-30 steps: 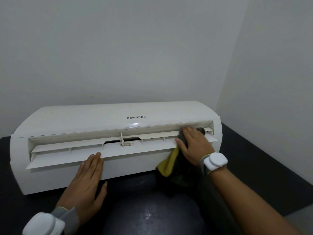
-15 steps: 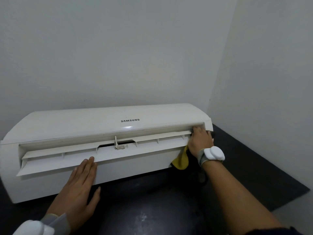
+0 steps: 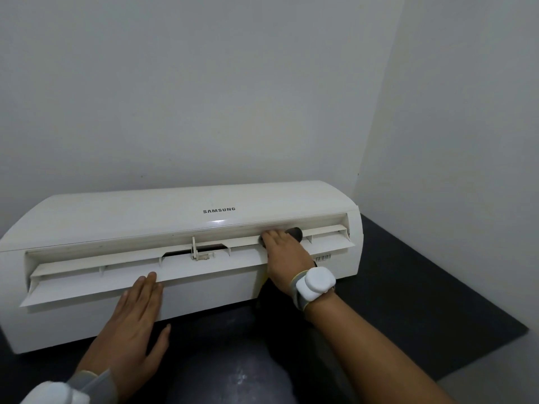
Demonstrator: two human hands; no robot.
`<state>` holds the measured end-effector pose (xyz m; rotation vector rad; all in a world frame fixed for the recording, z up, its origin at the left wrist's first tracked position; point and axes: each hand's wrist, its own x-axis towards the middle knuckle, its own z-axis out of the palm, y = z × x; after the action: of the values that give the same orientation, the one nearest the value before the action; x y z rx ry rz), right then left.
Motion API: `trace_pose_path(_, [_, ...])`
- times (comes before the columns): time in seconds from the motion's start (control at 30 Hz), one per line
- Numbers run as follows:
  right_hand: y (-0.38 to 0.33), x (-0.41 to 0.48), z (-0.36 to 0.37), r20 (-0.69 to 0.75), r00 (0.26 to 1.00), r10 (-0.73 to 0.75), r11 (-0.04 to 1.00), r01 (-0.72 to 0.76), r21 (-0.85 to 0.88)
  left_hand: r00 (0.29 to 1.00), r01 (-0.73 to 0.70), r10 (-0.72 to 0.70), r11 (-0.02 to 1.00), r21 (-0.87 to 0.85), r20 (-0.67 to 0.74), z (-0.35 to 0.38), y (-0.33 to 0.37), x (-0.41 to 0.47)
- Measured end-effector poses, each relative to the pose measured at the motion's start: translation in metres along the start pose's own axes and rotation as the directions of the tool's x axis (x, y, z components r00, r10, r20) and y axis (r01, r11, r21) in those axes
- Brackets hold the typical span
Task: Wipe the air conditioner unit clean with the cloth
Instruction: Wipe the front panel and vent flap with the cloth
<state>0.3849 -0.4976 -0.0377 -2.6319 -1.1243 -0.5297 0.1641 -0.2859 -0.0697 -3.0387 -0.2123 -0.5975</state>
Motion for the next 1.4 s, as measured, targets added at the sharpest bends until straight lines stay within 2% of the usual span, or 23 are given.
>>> trace_pose_path(0.13, [0.019, -0.003, -0.005, -0.009, 0.998, 0.06, 0.997, -0.06, -0.043, 1.0, -0.001, 0.0, 1.0, -0.029, -0.022, 0.0, 0.001, 0.0])
trace_pose_path(0.37, [0.068, -0.01, -0.026, 0.017, 0.935, 0.354, 0.921, -0.346, -0.181, 0.997, -0.03, 0.025, 0.997, -0.066, -0.068, 0.0, -0.002, -0.002])
trace_pose_path(0.5, [0.042, 0.001, -0.026, 0.084, 0.92, 0.383, 0.894, -0.346, -0.284, 1.0, -0.012, 0.012, 0.999, -0.033, -0.001, -0.001, 0.0, -0.001])
trace_pose_path(0.6, [0.002, 0.01, -0.017, 0.116, 0.921, 0.372, 0.877, -0.308, -0.37, 1.0, -0.016, 0.016, 1.0, 0.009, -0.011, -0.002, 0.002, 0.001])
trace_pose_path(0.73, [-0.045, 0.027, -0.015, 0.192, 0.927, 0.322, 0.896, -0.233, -0.379, 0.999, -0.033, 0.034, 0.999, 0.025, -0.033, -0.004, 0.004, 0.001])
trace_pose_path(0.87, [-0.057, 0.027, -0.018, 0.239, 0.934, 0.266, 0.916, -0.167, -0.364, 1.0, -0.01, 0.009, 1.0, 0.023, 0.016, -0.003, 0.002, 0.0])
trace_pose_path(0.97, [-0.056, 0.018, -0.012, 0.192, 0.968, 0.162, 0.955, -0.105, -0.277, 1.0, -0.002, 0.002, 1.0, 0.011, -0.003, 0.0, 0.002, 0.0])
trace_pose_path(1.07, [-0.049, 0.002, -0.003, 0.136, 0.99, -0.04, 0.998, 0.047, -0.052, 0.998, -0.027, 0.027, 1.0, 0.014, -0.061, 0.002, 0.004, 0.001])
trace_pose_path(1.13, [-0.043, -0.008, 0.001, 0.109, 0.986, -0.13, 0.989, 0.12, 0.089, 0.993, -0.038, 0.037, 0.999, -0.003, -0.111, 0.003, 0.004, 0.001])
trace_pose_path(1.2, [-0.036, -0.02, 0.005, 0.09, 0.978, -0.188, 0.973, 0.173, 0.156, 0.991, -0.045, 0.041, 0.999, -0.022, -0.127, 0.006, 0.002, 0.0])
trace_pose_path(1.3, [-0.023, -0.041, 0.013, 0.027, 0.976, -0.216, 0.963, 0.208, 0.169, 0.994, -0.05, 0.048, 0.999, -0.015, -0.096, 0.007, 0.0, -0.003])
trace_pose_path(1.4, [-0.015, -0.061, 0.021, -0.047, 0.986, -0.159, 0.957, 0.166, 0.237, 0.999, -0.029, 0.029, 1.0, 0.0, -0.04, 0.004, -0.002, -0.008])
